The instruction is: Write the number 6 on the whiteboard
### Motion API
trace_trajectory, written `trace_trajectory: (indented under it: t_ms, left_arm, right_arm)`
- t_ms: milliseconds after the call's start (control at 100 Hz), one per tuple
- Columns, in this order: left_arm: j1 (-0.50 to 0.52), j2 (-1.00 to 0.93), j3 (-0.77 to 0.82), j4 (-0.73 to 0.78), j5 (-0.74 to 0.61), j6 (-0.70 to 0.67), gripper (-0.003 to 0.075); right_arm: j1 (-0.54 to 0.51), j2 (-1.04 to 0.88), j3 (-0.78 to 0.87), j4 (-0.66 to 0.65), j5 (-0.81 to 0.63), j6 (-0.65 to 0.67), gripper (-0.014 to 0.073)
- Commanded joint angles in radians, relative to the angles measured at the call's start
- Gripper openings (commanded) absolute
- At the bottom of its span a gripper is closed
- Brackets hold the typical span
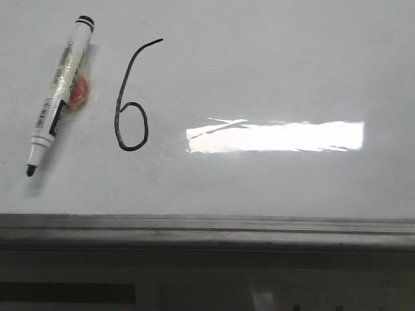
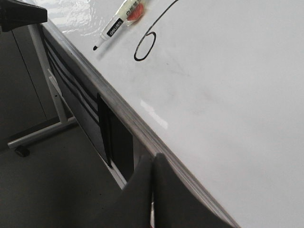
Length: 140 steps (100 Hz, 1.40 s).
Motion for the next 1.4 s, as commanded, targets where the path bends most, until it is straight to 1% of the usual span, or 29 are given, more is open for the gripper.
trace_trajectory:
  t_ms: [0, 160, 250, 400, 490, 610, 700, 770, 940, 1040, 1220, 1330, 1390]
  left_arm:
    - [0.001, -0.029, 0.024, -0.010, -0.050, -0.005, -0.0020]
    - [0.001, -0.029, 0.024, -0.010, -0.050, -0.005, -0.0020]
    - [0.001, -0.029, 0.024, -0.010, -0.050, -0.005, -0.0020]
    - [0.001, -0.029, 0.024, -0.010, -0.050, -0.005, -0.0020]
    - [0.001, -0.029, 0.024, -0.010, -0.050, -0.005, -0.0020]
    - [0.001, -0.029, 0.024, -0.010, -0.050, -0.005, -0.0020]
    - [0.001, -0.029, 0.024, -0.010, -0.050, -0.005, -0.0020]
    - [0.001, -0.029, 0.024, -0.010, -0.050, -0.005, -0.0020]
    - [0.001, -0.029, 0.024, -0.010, -0.050, -0.005, -0.0020]
    - [0.001, -0.029, 0.024, -0.010, -0.050, -0.005, -0.0020]
    - [0.001, -0.029, 0.024, -0.010, -0.050, -0.005, -0.0020]
    - [0.001, -0.029, 0.024, -0.010, -0.050, -0.005, -0.0020]
    - [0.001, -0.029, 0.024, -0.010, -0.050, -0.005, -0.0020]
  right_arm:
    - [-0.007, 0.004, -0.025, -0.012, -0.073, -0.008, -0.0064]
    - [-0.007, 0.004, -0.025, -0.014, -0.073, -0.008, -0.0064]
    - [-0.007, 0.002, -0.025, -0.082, -0.073, -0.008, -0.0064]
    - [-0.009, 0.001, -0.025, -0.122, -0.073, -0.008, -0.0064]
    - [-0.039, 0.001, -0.023, -0.124, -0.071, -0.008, -0.0064]
    - [-0.107, -0.001, 0.005, -0.127, -0.078, -0.008, -0.0064]
    - [-0.176, -0.001, 0.044, -0.127, -0.122, -0.008, -0.0064]
    - [-0.246, -0.006, 0.087, -0.127, -0.186, -0.008, -0.0064]
    - [-0.480, -0.059, 0.211, -0.127, -0.405, -0.008, -0.0064]
    - [-0.605, -0.117, 0.259, -0.127, -0.473, -0.008, -0.0064]
    - [-0.790, -0.227, 0.316, -0.125, -0.508, -0.008, -0.0064]
    - [-0.861, -0.306, 0.361, -0.099, -0.512, -0.008, -0.0064]
    - [-0.888, -0.357, 0.359, -0.073, -0.442, -0.008, -0.0064]
